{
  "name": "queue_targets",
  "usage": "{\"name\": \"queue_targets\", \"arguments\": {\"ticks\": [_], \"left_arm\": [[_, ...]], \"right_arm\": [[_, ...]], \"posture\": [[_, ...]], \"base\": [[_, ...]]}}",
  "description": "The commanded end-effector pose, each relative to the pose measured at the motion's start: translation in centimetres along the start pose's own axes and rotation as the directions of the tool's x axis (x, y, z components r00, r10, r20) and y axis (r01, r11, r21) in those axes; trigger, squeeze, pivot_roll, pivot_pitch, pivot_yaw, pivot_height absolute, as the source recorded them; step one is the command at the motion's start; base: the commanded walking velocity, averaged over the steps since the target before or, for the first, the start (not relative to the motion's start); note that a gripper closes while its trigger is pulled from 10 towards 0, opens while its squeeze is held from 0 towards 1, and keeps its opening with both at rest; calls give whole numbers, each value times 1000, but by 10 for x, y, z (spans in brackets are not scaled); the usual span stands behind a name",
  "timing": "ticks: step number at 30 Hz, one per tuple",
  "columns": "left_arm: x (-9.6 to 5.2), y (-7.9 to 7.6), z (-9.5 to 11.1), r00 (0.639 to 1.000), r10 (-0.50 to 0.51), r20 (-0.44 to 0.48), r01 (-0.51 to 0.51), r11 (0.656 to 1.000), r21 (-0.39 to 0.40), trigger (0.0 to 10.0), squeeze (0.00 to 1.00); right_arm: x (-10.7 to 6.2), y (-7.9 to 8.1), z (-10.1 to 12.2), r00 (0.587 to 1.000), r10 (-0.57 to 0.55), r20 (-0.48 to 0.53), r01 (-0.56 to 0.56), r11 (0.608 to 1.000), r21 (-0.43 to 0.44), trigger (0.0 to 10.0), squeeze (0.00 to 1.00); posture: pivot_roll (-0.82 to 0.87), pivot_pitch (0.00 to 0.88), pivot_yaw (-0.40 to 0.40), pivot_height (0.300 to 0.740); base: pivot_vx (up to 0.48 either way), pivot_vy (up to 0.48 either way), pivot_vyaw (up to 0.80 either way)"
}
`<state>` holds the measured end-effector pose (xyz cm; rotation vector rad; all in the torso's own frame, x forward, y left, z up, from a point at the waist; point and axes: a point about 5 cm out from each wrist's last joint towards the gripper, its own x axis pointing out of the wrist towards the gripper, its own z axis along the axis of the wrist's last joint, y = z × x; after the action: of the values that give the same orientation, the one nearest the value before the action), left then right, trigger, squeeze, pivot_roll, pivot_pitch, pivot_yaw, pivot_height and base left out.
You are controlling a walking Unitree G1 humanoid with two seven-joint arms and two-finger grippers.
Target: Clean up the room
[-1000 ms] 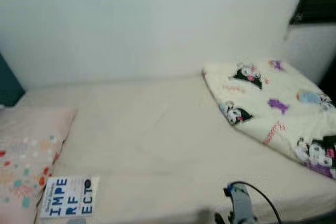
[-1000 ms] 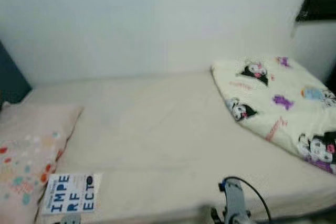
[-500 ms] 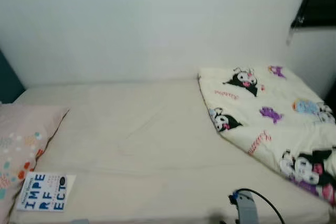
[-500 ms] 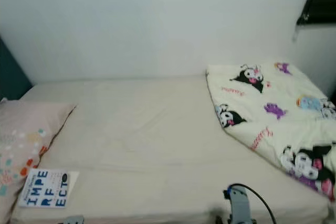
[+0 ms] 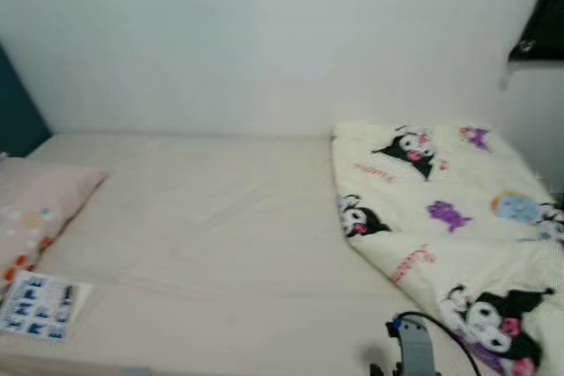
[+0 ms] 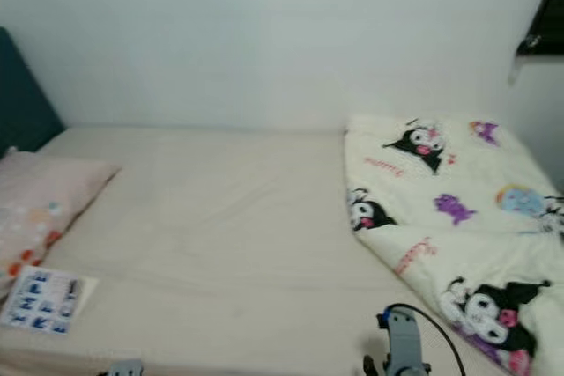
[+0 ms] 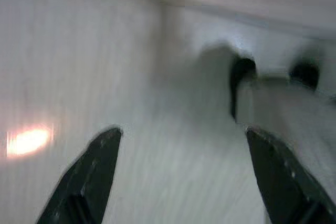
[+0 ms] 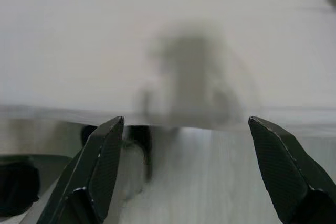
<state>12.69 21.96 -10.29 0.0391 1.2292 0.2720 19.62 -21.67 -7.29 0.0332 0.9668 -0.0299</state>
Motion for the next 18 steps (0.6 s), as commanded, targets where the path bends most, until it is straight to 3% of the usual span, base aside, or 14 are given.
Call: {"name": "queue_targets", "arguments": {"ticks": [1, 7, 9, 18], "left_arm": [[0, 0, 1, 1000, -3, 4, 3, 1000, 10, 10000, 0], [0, 0, -1, 1000, -7, -2, 7, 1000, 17, 10000, 0], [0, 1, -2, 1000, -7, -4, 7, 1000, 19, 10000, 0], [0, 3, -5, 1000, -4, -12, 5, 1000, 20, 10000, 0]], "right_arm": [[-1, -1, -5, 1000, -7, -22, 7, 1000, 7, 10000, 0], [-1, -2, -8, 1000, -14, -28, 14, 1000, 22, 10000, 0], [-1, -2, -12, 999, -9, -47, 12, 999, 53, 10000, 0], [-2, -2, -15, 998, -6, -60, 8, 999, 40, 10000, 0]], "posture": [[-192, 0, 23, 740], [-194, 0, 26, 740], [-193, 0, 27, 740], [-193, 0, 25, 740]], "base": [[0, -461, 0], [0, -462, 0], [0, -461, -769], [0, -461, -769]]}}
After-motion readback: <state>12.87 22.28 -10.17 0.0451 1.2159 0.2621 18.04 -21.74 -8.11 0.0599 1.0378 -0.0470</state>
